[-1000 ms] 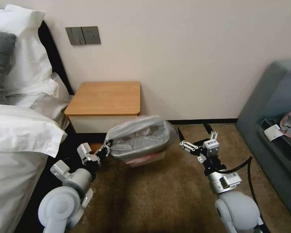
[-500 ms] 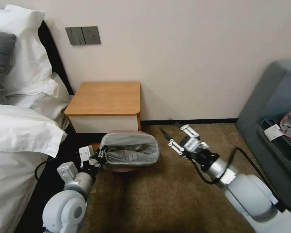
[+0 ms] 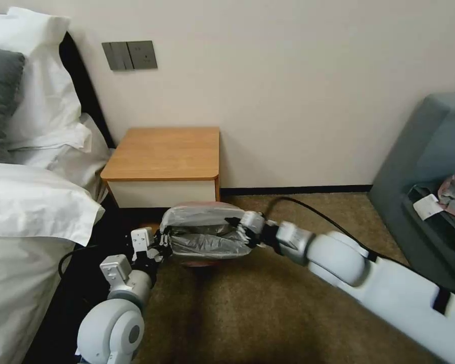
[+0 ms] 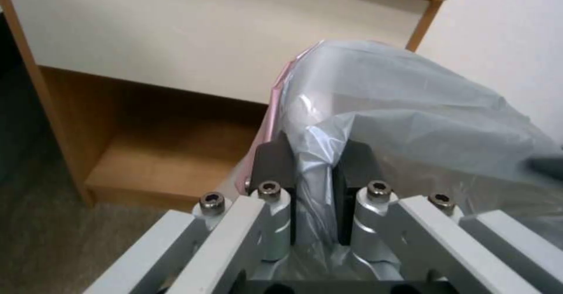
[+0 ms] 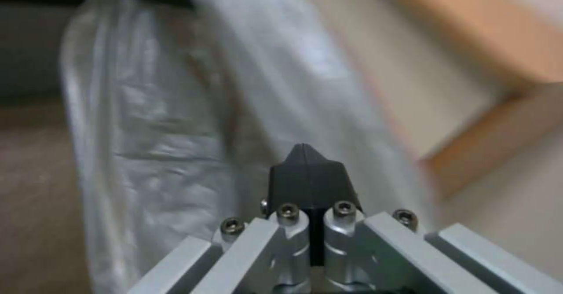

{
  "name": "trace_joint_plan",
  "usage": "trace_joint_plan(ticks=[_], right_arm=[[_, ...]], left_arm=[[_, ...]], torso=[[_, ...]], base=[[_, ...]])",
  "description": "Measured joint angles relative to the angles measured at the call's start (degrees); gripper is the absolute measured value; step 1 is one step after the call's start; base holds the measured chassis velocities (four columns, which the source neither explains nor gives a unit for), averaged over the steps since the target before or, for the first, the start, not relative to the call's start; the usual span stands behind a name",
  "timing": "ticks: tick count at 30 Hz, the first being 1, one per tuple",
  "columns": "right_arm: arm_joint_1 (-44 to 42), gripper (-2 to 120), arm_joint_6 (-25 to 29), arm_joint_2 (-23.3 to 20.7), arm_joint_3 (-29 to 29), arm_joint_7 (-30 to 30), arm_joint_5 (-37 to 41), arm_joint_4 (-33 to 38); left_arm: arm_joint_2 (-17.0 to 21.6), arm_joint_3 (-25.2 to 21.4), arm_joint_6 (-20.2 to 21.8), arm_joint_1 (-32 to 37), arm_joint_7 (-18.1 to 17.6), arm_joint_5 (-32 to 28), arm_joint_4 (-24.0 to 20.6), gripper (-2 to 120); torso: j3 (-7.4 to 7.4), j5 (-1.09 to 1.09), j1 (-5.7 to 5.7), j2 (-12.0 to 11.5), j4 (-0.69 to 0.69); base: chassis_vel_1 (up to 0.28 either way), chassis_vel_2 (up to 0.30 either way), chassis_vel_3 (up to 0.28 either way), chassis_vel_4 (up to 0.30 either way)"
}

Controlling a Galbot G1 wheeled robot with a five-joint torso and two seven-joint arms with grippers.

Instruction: Pick up the garbage bag from the table and place it over the trash can.

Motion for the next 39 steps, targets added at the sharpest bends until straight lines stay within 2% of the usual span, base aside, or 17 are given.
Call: trace_joint_plan(ticks=[3,6,7,11,15,26,39], right_arm=[[3.2,0,-1.4,0.9,-3.1,-0.3,1.2,-1.5],[9.9,0,-3.0,2.6,-9.1,-0.9,2.5,-4.9],[9.9,0,-3.0,2.6,-9.1,-0.9,2.5,-4.9],[18.3,0,-3.9,5.6,-17.4,-1.1,4.3,-10.3],[21.3,0,-4.1,8.6,-21.5,-1.2,4.4,-14.1],[24.4,0,-3.1,15.3,-26.9,-3.4,1.4,-23.0],[25.5,0,-1.9,20.5,-29.4,-4.5,-0.3,-31.6]], left_arm=[[-0.1,0.3,-0.4,0.1,0.3,1.2,0.2,9],[-0.3,1.0,-0.8,0.2,0.6,2.8,0.3,9],[-0.3,1.0,-0.8,0.2,0.6,2.8,0.3,9],[-0.3,1.9,-1.1,0.2,1.0,5.0,0.3,9],[-0.3,2.2,-1.5,0.1,1.2,6.1,0.3,9],[-0.7,2.5,-1.6,0.1,1.2,6.2,-1.1,9],[-1.4,3.8,-1.5,1.7,0.8,6.1,-4.2,9]], torso=[[0.0,0.0,0.0,0.0,0.0],[0.0,-0.01,0.0,0.0,0.0],[0.0,-0.01,0.0,0.0,0.0],[0.0,-0.01,0.0,0.0,0.0],[0.0,0.0,0.0,0.0,0.0],[-0.01,0.0,0.0,0.0,0.0],[-0.01,0.01,0.0,0.0,0.0]], base=[[0.0,0.0,0.0,0.0],[0.0,0.0,0.0,0.0],[0.0,0.0,0.0,0.0],[0.0,0.0,0.0,0.0],[0.0,0.0,0.0,0.0],[0.0,0.0,0.0,0.0],[0.0,0.0,0.0,0.0]])
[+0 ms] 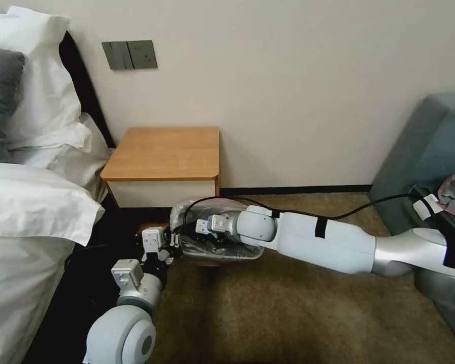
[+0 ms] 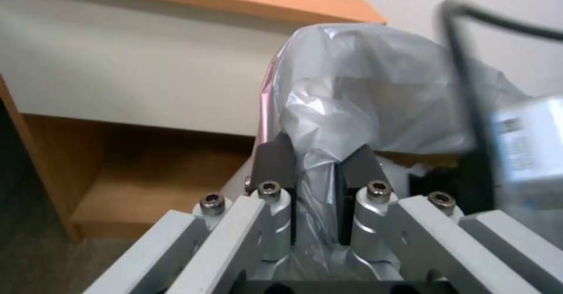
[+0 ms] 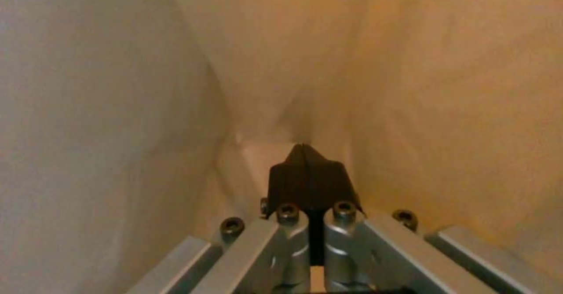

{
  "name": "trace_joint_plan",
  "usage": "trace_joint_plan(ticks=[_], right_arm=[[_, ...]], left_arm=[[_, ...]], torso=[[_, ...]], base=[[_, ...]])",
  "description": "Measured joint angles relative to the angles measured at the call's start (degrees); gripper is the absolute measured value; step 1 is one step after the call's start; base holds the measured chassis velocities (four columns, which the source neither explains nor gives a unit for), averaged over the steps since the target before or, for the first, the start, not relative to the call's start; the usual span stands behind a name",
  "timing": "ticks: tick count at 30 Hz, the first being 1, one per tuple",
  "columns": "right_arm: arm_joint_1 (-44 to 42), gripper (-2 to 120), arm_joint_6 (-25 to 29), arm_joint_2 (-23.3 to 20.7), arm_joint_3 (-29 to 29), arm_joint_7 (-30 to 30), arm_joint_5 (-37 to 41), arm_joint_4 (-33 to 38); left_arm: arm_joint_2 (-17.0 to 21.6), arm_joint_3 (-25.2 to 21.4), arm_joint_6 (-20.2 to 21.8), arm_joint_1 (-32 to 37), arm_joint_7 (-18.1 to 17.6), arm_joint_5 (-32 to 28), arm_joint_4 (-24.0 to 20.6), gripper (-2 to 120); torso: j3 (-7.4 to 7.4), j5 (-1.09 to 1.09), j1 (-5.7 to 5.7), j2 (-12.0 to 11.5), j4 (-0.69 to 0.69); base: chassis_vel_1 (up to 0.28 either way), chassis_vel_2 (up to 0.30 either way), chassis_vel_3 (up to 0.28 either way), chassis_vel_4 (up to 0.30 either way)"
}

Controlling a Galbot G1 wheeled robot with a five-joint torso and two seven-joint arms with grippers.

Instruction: Pick up the garbage bag from the table and place it over the trash can.

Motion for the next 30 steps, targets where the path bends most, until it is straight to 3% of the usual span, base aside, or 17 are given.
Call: trace_joint_plan(ticks=[12,25,30], right_arm=[[-0.5,0,0.4,0.0,0.2,-0.1,-0.4,1.0],[-2.3,0,-0.1,-8.3,4.2,0.6,1.7,16.0],[-5.5,0,0.2,-13.0,9.7,0.3,1.2,19.8]], left_arm=[[-0.4,0.0,0.2,-0.3,-0.4,0.4,0.8,9],[-0.7,-3.0,1.1,-2.1,-1.4,-1.6,4.0,9],[-0.7,-3.9,1.1,-2.4,-1.6,-2.1,5.5,9]], torso=[[0.0,0.0,0.0,0.0,0.0],[0.0,0.0,0.0,0.0,0.0],[0.0,0.02,0.0,0.0,0.0]], base=[[0.0,0.0,0.0,0.0],[0.0,0.0,0.0,0.0],[0.0,0.0,0.0,0.0]])
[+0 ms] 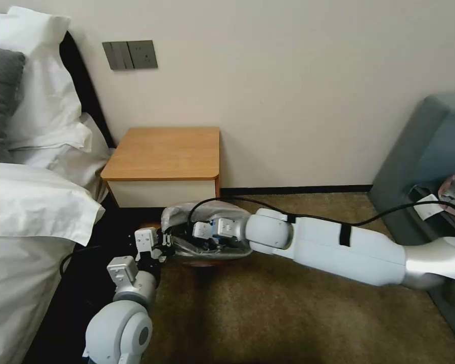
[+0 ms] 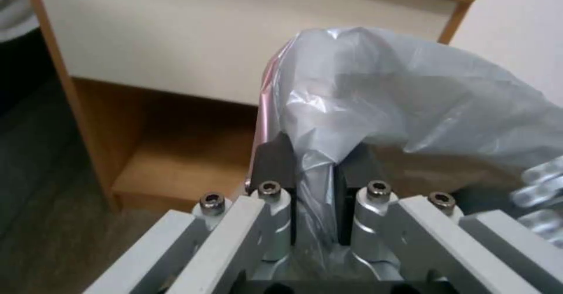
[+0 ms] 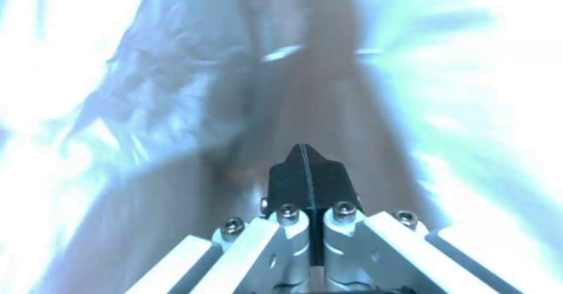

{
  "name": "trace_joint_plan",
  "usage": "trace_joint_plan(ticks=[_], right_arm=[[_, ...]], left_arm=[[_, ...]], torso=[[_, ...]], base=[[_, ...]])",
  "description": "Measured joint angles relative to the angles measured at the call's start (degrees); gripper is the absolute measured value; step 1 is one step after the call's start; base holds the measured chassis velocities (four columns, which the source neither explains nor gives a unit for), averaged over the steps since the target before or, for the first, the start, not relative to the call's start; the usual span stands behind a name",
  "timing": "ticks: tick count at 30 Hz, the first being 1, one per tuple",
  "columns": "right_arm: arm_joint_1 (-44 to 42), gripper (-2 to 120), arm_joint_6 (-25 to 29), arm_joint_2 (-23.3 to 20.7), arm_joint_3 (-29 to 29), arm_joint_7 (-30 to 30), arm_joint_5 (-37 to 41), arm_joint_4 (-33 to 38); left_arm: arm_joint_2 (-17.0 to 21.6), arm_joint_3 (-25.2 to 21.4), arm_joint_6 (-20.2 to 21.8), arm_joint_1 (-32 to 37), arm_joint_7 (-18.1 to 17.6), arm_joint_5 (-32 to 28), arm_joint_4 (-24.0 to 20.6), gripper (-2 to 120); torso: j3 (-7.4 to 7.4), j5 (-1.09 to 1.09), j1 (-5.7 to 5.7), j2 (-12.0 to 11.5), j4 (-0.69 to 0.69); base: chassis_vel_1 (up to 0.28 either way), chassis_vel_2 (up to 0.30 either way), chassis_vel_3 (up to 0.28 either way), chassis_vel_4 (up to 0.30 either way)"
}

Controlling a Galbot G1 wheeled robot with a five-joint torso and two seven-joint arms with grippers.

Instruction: Pick up the garbage bag from the table and place it over the trash can.

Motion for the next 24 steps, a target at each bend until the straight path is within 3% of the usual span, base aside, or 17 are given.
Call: trace_joint_plan(ticks=[4,8,9,12,13,19,24], right_arm=[[-3.7,0,0.3,-3.3,5.2,0.0,-0.4,3.3],[-15.3,0,0.9,-7.7,17.0,1.2,-0.8,10.3],[-15.3,0,0.9,-7.7,17.0,1.2,-0.8,10.3],[-29.5,10,3.1,-9.1,31.3,4.1,-1.3,16.0],[-29.5,10,3.1,-9.1,31.3,4.1,-1.3,16.0],[-48.2,33,8.2,-6.9,46.0,8.0,-3.8,20.1],[-58.1,52,14.0,-0.3,55.0,10.9,-6.1,21.1]], left_arm=[[0.0,-0.3,0.3,-0.3,-0.6,-1.7,1.3,9],[-0.1,-0.2,2.8,-0.5,-2.8,-8.1,2.1,9],[-0.1,-0.2,2.8,-0.5,-2.8,-8.1,2.1,9],[0.1,-0.5,6.4,-0.7,-5.0,-16.6,1.6,9],[0.1,-0.5,6.4,-0.7,-5.0,-16.6,1.6,9],[0.9,-1.0,9.3,-0.8,-5.7,-24.2,2.2,9],[1.2,-0.7,10.3,-1.2,-3.7,-25.0,4.2,9]], torso=[[0.0,-0.01,0.0,0.0,0.01],[0.0,-0.01,0.0,0.0,0.0],[0.0,-0.01,0.0,0.0,0.0],[0.0,-0.01,0.0,0.0,0.0],[0.0,-0.01,0.0,0.0,0.0],[-0.01,0.0,0.0,0.0,-0.01],[0.0,-0.02,-0.01,0.0,0.01]], base=[[0.0,0.0,0.0,0.0],[0.0,0.0,0.0,0.0],[0.0,0.0,0.0,0.0],[0.0,0.0,0.0,0.0],[0.0,0.0,0.0,0.0],[0.0,0.0,0.0,0.0],[0.0,0.0,0.0,0.0]])
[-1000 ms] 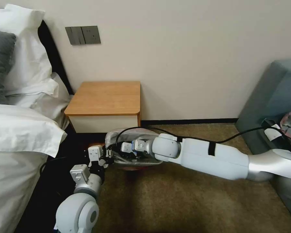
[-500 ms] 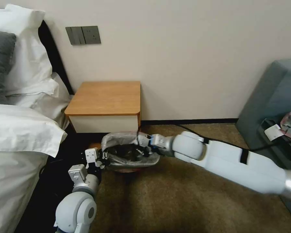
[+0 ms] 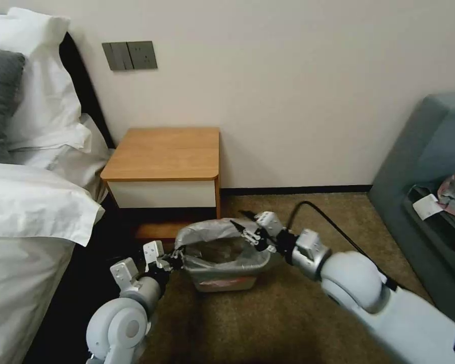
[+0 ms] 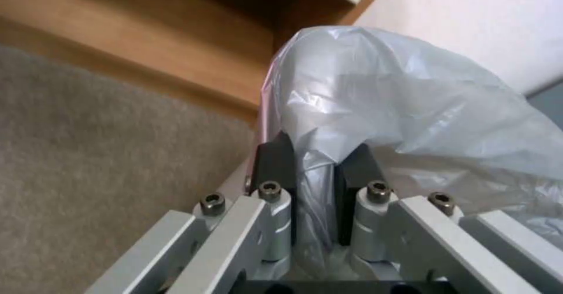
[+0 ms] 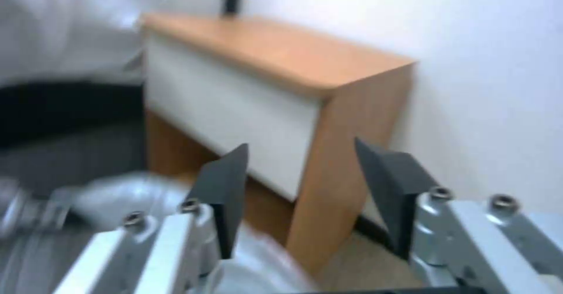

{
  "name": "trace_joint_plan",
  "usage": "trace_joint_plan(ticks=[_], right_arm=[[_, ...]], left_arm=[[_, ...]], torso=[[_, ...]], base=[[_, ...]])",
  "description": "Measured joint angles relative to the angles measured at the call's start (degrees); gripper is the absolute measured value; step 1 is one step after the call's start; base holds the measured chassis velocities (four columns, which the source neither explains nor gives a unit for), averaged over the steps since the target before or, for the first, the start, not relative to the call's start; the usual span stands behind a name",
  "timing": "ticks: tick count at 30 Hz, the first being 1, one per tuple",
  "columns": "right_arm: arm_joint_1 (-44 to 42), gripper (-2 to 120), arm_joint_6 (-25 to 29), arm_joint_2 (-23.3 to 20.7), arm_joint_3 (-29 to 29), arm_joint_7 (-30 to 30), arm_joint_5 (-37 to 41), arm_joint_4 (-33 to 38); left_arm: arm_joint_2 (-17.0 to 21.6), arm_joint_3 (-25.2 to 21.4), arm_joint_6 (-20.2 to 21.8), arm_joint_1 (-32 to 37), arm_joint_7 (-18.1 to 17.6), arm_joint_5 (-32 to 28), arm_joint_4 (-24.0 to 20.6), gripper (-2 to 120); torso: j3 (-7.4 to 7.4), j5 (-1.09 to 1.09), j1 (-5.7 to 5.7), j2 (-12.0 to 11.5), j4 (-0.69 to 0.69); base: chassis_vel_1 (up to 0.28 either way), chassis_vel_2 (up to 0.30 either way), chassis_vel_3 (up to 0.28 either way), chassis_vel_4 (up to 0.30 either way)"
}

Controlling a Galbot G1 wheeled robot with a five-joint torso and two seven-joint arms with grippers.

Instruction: Pick up the garbage bag from the table and place it over the trash can.

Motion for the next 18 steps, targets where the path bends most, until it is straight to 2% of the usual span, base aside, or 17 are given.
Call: trace_joint_plan(ticks=[1,3,5,7,9,13,17,18], right_arm=[[0.0,52,0.0,0.0,0.0,0.0,0.0,0.0],[-6.1,64,2.9,6.2,5.2,0.1,-1.4,-0.5],[-10.1,72,3.8,10.3,8.2,-0.4,-1.5,-0.5],[-11.4,75,4.2,11.5,9.0,-0.8,-1.7,-0.5],[-13.9,87,5.7,13.9,10.3,-2.4,-3.0,-0.6],[-14.9,96,6.7,15.1,10.7,-3.8,-4.4,-1.2],[-14.9,100,7.8,16.8,10.5,-4.3,-5.2,-2.2],[-14.9,100,7.8,16.8,10.5,-4.3,-5.2,-2.2]], left_arm=[[0.0,0.0,0.0,0.0,0.0,0.0,0.0,9],[0.3,0.3,-0.2,-0.3,1.4,1.1,1.8,9],[0.6,0.6,-0.4,-0.4,1.9,2.4,2.8,9],[0.8,0.7,-0.4,-0.5,2.2,2.6,3.1,9],[1.0,0.8,-0.4,-0.8,2.7,3.0,3.7,9],[1.0,1.0,-0.4,-1.0,2.9,3.1,4.0,11],[0.8,1.2,-0.4,-1.2,2.9,2.7,4.4,31],[0.8,1.2,-0.4,-1.2,2.9,2.7,4.4,31]], torso=[[0.0,0.0,0.0,0.0,0.0],[0.0,0.0,0.0,0.0,0.0],[0.0,-0.01,0.0,0.0,-0.01],[0.0,-0.01,0.0,0.0,-0.01],[0.0,-0.01,0.0,0.0,-0.01],[0.0,-0.01,0.0,0.0,-0.01],[0.0,0.01,0.0,0.0,0.0],[0.0,0.01,0.0,0.0,0.0]], base=[[0.0,0.0,0.0,0.0],[0.0,0.0,0.0,0.0],[0.0,0.0,0.0,0.0],[0.0,0.0,0.0,0.0],[0.0,0.0,0.0,0.0],[0.0,0.0,0.0,0.0],[0.0,0.0,0.0,0.0],[0.0,0.0,0.0,0.0]])
